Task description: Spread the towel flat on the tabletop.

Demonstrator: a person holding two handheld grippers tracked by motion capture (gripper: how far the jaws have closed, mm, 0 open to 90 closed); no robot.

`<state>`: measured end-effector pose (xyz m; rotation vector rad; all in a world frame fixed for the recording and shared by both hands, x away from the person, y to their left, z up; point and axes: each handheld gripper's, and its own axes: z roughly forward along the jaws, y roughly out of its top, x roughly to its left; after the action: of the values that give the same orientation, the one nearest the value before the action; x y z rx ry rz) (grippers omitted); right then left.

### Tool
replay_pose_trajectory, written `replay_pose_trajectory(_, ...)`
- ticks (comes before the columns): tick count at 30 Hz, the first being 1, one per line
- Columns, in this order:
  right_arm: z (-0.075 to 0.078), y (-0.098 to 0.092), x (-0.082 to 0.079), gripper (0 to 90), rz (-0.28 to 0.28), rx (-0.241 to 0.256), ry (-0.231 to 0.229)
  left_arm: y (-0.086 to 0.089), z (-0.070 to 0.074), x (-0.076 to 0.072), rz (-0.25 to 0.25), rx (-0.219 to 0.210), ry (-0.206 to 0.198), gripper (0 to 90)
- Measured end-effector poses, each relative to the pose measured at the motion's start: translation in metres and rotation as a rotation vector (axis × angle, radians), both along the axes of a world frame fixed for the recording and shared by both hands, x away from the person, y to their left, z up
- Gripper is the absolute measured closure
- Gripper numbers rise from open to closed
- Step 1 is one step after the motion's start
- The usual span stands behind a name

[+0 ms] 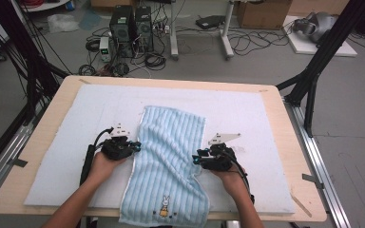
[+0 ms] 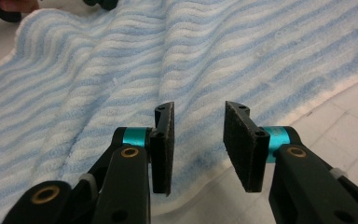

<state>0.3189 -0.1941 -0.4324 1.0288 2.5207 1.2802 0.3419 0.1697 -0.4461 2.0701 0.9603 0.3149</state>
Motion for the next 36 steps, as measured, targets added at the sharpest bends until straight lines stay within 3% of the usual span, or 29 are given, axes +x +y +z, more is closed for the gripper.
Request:
replay_pose_trajectory(5, 0.001, 0.000, -0.001, 63.3, -0.006, 0.002, -0.007, 0.014, 0.000, -0.017, -0.054, -0.045, 0.065, 86.3)
replay_pose_trajectory(8, 0.001, -0.002, 0.001, 62.6, -0.025, 0.005, -0.009, 0.020, 0.001, -0.020, -0.061, -0.069, 0.077, 84.9)
replay_pose_trajectory(9, 0.000, -0.002, 0.003, 62.4, -0.032, 0.005, -0.012, 0.021, 0.002, -0.018, -0.056, -0.079, 0.077, 80.5)
replay_pose_trajectory(11, 0.001, -0.003, 0.006, 61.4, -0.051, 0.006, -0.016, 0.023, 0.005, -0.011, -0.014, -0.098, 0.067, 59.3)
replay_pose_trajectory(13, 0.002, -0.005, 0.009, 60.5, -0.075, 0.012, -0.027, 0.025, 0.010, -0.002, 0.033, -0.147, 0.035, 49.8)
replay_pose_trajectory(17, 0.002, -0.010, 0.014, 59.4, -0.103, 0.023, -0.032, 0.026, 0.020, 0.023, 0.088, -0.181, -0.017, 46.3)
replay_pose_trajectory(20, 0.002, -0.013, 0.014, 58.7, -0.109, 0.030, -0.025, 0.022, 0.026, 0.044, 0.136, -0.189, -0.029, 46.4)
replay_pose_trajectory(23, 0.003, -0.012, 0.013, 57.9, -0.103, 0.032, -0.030, 0.016, 0.025, 0.068, 0.186, -0.173, -0.040, 46.8)
replay_pose_trajectory(28, 0.003, -0.011, 0.012, 56.2, -0.094, 0.041, -0.027, 0.004, 0.012, 0.103, 0.250, -0.117, 0.009, 48.2)
replay_pose_trajectory(31, 0.004, -0.012, 0.012, 55.4, -0.093, 0.046, -0.032, -0.005, 0.004, 0.113, 0.264, -0.108, 0.033, 48.3)
replay_pose_trajectory(33, 0.004, -0.013, 0.012, 55.2, -0.095, 0.045, -0.031, -0.011, 0.000, 0.113, 0.262, -0.082, 0.010, 49.7)
replay_pose_trajectory(34, 0.003, -0.013, 0.012, 54.7, -0.097, 0.045, -0.029, -0.014, -0.003, 0.113, 0.253, -0.051, 0.002, 52.4)
replay_pose_trajectory(36, 0.003, -0.015, 0.012, 54.5, -0.098, 0.044, -0.029, -0.019, -0.003, 0.111, 0.228, 0.044, -0.068, 61.1)
